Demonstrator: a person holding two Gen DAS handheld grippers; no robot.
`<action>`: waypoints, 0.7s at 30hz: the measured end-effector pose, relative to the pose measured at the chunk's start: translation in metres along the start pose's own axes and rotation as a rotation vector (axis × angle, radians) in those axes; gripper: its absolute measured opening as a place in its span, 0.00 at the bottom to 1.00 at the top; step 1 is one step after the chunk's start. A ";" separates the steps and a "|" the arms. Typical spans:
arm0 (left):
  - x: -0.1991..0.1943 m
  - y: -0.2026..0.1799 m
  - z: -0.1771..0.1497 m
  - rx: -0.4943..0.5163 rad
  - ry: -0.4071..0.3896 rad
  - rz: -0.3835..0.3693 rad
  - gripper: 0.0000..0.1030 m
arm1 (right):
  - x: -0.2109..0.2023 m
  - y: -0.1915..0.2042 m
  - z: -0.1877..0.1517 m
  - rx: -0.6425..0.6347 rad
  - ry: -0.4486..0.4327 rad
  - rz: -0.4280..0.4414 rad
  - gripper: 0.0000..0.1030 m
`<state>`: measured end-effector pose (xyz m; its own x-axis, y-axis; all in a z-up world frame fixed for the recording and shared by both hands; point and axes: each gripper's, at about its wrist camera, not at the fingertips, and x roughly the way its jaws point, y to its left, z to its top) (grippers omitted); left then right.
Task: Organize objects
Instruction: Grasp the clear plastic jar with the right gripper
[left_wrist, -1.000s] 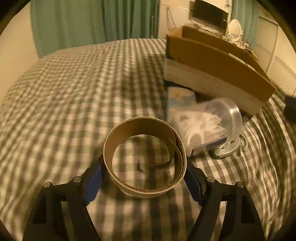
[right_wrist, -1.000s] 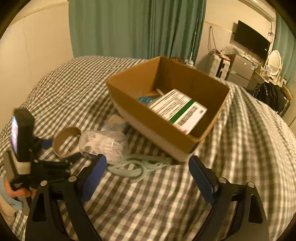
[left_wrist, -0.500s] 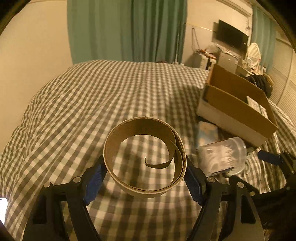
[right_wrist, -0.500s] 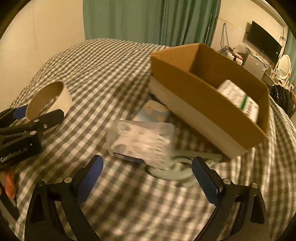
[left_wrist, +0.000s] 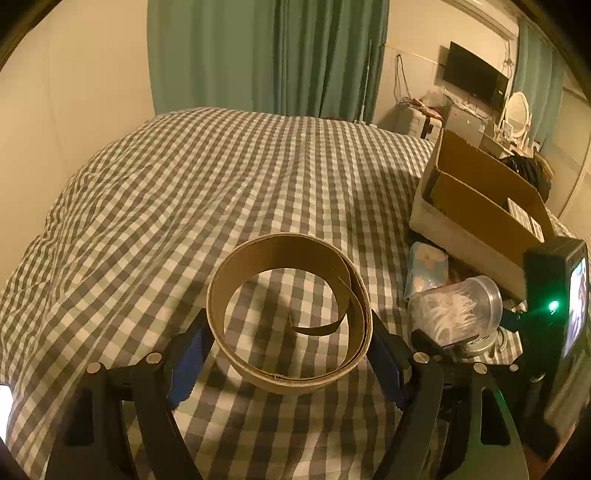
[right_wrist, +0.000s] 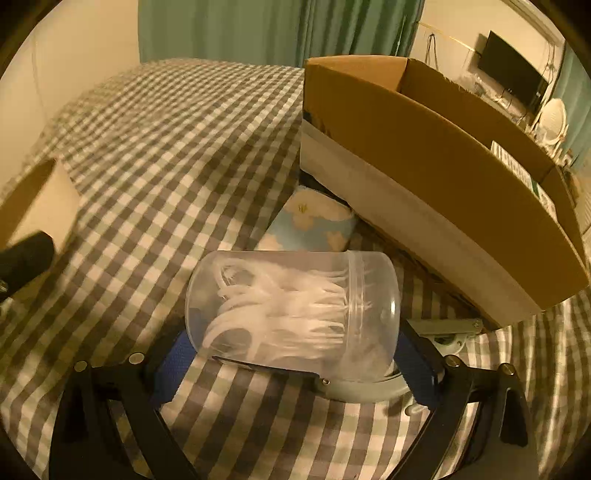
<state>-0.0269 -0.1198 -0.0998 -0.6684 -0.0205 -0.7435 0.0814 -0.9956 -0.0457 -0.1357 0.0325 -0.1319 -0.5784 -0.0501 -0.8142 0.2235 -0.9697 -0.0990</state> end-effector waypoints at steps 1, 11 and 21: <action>0.001 -0.001 0.000 0.004 0.000 -0.001 0.78 | -0.003 -0.002 0.000 -0.002 -0.002 0.005 0.91; 0.006 -0.012 0.004 0.026 -0.003 -0.040 0.78 | -0.069 -0.027 0.009 0.000 -0.077 0.108 0.88; -0.038 -0.051 0.055 0.091 -0.049 -0.146 0.78 | -0.154 -0.089 0.047 0.055 -0.197 0.169 0.88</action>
<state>-0.0461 -0.0731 -0.0322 -0.7038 0.1222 -0.6998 -0.0849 -0.9925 -0.0879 -0.1031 0.1152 0.0289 -0.6794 -0.2527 -0.6888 0.2900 -0.9549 0.0644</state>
